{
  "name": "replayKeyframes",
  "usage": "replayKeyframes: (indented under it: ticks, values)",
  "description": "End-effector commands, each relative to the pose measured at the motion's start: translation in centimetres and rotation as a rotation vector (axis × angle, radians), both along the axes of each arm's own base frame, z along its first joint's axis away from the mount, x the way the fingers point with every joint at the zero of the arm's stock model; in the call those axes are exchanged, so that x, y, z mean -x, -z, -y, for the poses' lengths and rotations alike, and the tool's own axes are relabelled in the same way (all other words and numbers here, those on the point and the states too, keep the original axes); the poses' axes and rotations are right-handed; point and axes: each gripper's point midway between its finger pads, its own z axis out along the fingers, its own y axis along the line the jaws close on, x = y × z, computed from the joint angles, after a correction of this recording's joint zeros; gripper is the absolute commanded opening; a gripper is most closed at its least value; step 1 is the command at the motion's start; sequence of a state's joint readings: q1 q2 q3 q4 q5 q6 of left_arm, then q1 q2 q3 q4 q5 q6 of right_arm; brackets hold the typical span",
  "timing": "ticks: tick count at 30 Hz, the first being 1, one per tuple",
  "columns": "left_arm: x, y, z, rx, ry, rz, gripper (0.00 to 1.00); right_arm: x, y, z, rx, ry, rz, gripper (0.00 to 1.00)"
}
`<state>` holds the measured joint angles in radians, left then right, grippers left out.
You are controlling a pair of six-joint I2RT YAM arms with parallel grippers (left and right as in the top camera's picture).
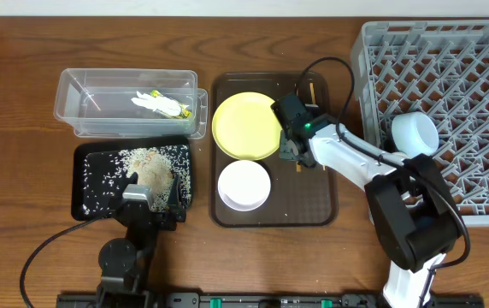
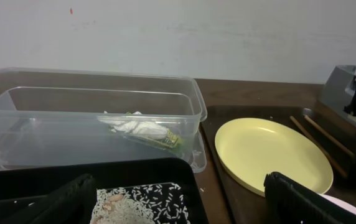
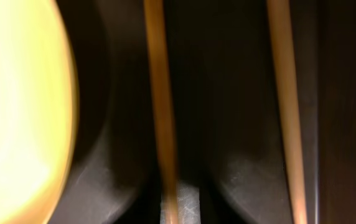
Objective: Sort waste into correct bins and load items into the dishwasher rack
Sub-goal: 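Reach the right gripper to the brown tray and grasp a chopstick, then carry the chopstick with the right gripper and stand it in the rack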
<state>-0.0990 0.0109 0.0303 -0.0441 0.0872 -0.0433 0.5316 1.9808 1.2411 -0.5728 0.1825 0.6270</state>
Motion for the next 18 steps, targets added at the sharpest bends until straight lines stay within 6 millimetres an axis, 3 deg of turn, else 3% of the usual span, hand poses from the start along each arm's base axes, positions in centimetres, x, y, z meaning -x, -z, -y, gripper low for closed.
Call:
replayKeyframes:
  ticks: [1, 4, 7, 9, 14, 18]
  values:
    - [0.0, 1.5, 0.0, -0.019, 0.007, -0.032, 0.88, 1.1, 2.2, 0.8, 0.018, 0.009, -0.072, 0.02]
    - [0.0, 1.5, 0.0, -0.019, 0.007, -0.032, 0.88, 0.8, 0.7, 0.5, -0.002, -0.013, -0.052, 0.01]
    - [0.0, 1.5, 0.0, -0.019, 0.007, -0.032, 0.88, -0.1, -2.6, 0.6, -0.022, -0.038, 0.008, 0.01]
    - [0.0, 1.5, 0.0, -0.019, 0.007, -0.032, 0.88, -0.8, -6.1, 1.5, -0.042, -0.046, 0.078, 0.01]
    - [0.0, 1.5, 0.0, -0.019, 0.007, -0.032, 0.89, -2.0, -14.5, 6.5, -0.073, 0.005, 0.251, 0.01]
    - [0.0, 1.5, 0.0, -0.019, 0.007, -0.032, 0.88, -2.5, -18.5, 11.3, -0.025, 0.004, 0.351, 0.01]
